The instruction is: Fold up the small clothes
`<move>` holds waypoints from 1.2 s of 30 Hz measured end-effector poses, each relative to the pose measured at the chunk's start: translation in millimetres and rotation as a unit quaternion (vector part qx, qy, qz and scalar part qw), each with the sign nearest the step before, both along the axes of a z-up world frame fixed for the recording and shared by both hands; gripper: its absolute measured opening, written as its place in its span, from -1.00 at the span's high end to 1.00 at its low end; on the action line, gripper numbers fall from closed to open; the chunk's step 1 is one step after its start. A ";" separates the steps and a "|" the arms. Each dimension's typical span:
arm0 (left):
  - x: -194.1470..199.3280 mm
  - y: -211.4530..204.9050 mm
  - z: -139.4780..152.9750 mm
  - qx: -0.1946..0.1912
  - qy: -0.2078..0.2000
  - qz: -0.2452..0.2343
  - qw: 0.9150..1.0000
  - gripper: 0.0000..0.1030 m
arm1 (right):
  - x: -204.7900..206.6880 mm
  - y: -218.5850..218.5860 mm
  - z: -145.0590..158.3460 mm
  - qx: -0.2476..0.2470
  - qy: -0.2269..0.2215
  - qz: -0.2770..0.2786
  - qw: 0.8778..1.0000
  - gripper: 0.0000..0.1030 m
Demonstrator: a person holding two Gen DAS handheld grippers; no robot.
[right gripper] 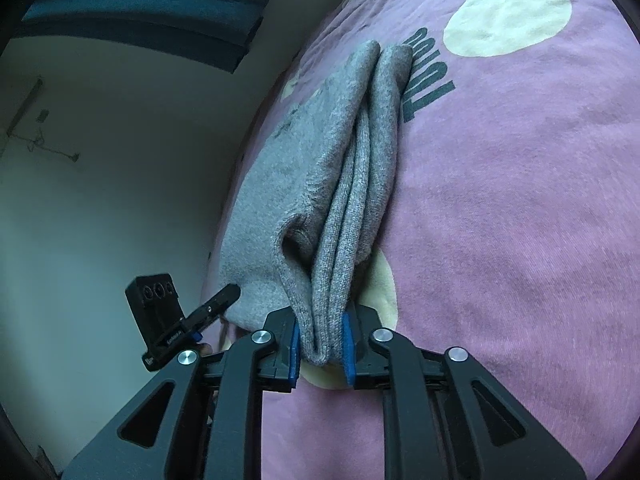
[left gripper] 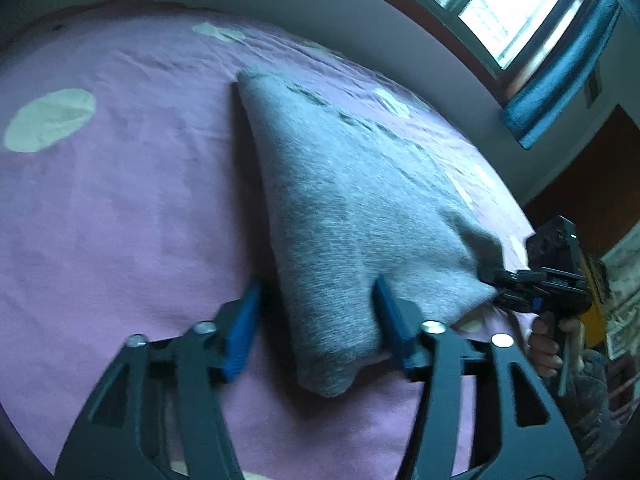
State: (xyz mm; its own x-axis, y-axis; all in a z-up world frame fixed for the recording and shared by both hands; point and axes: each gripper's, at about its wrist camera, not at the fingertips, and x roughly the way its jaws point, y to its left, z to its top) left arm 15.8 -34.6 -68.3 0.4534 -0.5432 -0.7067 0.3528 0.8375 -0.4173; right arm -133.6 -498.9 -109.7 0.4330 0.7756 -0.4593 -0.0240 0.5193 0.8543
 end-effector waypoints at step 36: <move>-74.1 -9.4 42.5 0.197 -0.113 0.132 0.965 -0.95 | -65.0 65.2 71.6 -0.368 -0.076 -0.090 0.922 -0.54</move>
State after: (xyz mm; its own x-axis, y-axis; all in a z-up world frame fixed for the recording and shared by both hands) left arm -58.4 -44.1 -25.8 0.7056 -0.0967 -0.7020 0.1494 0.9887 0.0140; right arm -198.6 -433.7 -38.1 0.6276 0.1874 -0.7557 0.0284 0.9644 0.2627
